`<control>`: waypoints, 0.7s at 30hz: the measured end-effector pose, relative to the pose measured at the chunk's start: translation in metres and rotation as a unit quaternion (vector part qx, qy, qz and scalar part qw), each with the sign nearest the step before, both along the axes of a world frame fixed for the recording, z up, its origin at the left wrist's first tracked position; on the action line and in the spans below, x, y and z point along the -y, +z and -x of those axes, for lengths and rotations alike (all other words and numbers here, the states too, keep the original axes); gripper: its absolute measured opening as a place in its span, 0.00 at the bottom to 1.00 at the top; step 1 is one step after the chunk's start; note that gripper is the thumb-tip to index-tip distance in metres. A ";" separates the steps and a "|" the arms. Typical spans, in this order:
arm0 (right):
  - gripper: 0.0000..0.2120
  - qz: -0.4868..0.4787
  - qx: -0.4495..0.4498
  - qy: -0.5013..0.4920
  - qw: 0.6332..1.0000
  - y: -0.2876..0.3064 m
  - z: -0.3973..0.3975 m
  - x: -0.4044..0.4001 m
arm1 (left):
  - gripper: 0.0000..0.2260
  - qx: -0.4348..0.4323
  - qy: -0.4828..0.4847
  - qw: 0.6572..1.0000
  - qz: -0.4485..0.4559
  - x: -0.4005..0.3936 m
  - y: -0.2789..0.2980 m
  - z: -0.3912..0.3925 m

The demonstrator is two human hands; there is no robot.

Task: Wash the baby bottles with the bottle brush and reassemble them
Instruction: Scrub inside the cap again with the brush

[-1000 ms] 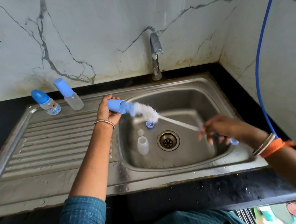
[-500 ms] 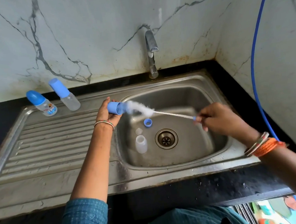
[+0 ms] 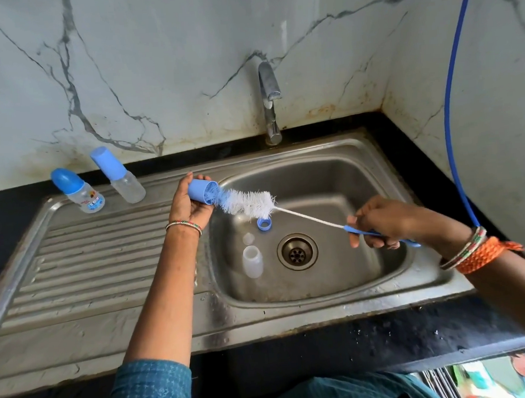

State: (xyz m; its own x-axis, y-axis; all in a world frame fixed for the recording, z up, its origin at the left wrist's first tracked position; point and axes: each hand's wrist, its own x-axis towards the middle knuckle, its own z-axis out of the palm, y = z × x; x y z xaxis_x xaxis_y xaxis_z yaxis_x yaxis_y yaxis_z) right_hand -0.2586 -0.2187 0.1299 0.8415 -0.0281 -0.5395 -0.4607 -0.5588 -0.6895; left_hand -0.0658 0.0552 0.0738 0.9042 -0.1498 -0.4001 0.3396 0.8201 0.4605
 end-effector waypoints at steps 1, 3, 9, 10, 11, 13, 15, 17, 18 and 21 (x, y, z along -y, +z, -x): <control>0.17 0.041 0.027 0.011 0.999 0.000 0.001 -0.001 | 0.06 -0.004 0.007 1.000 0.005 0.000 0.000 0.000; 0.12 0.180 0.092 0.034 0.979 0.000 0.004 -0.002 | 0.07 -0.012 0.025 1.000 0.006 -0.002 0.001 -0.002; 0.05 0.327 0.263 -0.066 0.905 0.010 0.012 -0.010 | 0.08 0.006 0.021 1.000 -0.005 -0.007 -0.003 -0.005; 0.04 0.324 0.250 -0.062 0.910 0.010 0.011 -0.008 | 0.08 0.012 0.014 1.000 -0.004 -0.007 -0.003 -0.005; 0.04 0.315 0.227 -0.050 0.920 0.011 0.010 -0.006 | 0.08 0.017 0.013 1.000 0.000 -0.007 -0.001 -0.005; 0.05 0.287 0.186 -0.030 0.939 0.013 0.009 -0.005 | 0.08 0.019 0.017 1.000 0.008 -0.007 0.001 -0.004; 0.03 0.296 0.202 -0.039 0.933 0.013 0.011 -0.008 | 0.08 0.018 0.016 1.000 0.017 -0.008 0.004 -0.003; 0.05 0.328 0.253 -0.067 0.908 0.012 0.013 -0.010 | 0.08 0.015 0.019 1.000 0.020 -0.007 0.004 -0.003; 0.05 0.335 0.271 -0.075 0.899 0.012 0.013 -0.010 | 0.08 0.014 0.020 1.000 0.017 -0.007 0.004 -0.004; 0.09 0.219 0.202 -0.081 0.951 0.012 0.009 -0.003 | 0.10 0.032 0.012 0.999 0.010 -0.005 0.005 -0.003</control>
